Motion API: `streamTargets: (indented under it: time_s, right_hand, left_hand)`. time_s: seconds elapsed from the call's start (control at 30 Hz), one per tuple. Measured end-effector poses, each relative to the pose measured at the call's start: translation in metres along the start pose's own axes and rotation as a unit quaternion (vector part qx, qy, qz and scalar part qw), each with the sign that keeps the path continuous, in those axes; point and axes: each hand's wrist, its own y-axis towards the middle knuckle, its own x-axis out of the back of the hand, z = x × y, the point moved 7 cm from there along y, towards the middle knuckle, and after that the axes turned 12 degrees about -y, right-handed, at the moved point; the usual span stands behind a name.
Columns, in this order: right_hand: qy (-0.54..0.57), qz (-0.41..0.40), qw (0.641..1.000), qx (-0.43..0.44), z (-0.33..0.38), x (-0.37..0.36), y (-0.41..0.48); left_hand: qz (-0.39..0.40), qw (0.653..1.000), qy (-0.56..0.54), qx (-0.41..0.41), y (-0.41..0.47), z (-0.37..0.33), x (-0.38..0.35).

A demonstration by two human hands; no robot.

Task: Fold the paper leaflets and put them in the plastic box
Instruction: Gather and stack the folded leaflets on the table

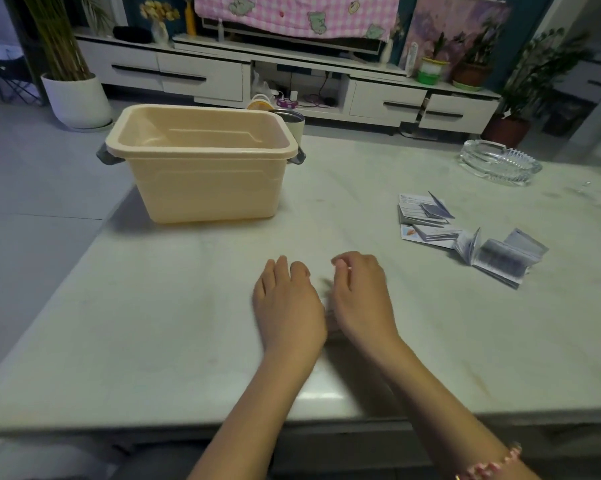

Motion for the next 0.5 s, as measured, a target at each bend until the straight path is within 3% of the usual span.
streamTargets:
  time_s: [0.1,0.27,0.5]
  right_hand:
    - [-0.061,0.055,0.996,0.035,0.007,-0.018,0.003]
    - [-0.127,0.031,0.989,0.063,0.0,-0.025,-0.002]
    - [-0.182,0.065,0.98,0.049,0.002,-0.028,-0.003]
  left_hand:
    - [0.008,1.0,0.011,0.003,0.0,0.001,-0.001]
    - [-0.001,1.0,0.0,0.01,-0.002,0.0,0.001]
    - [0.058,0.996,0.057,0.02,0.001,0.009,0.0]
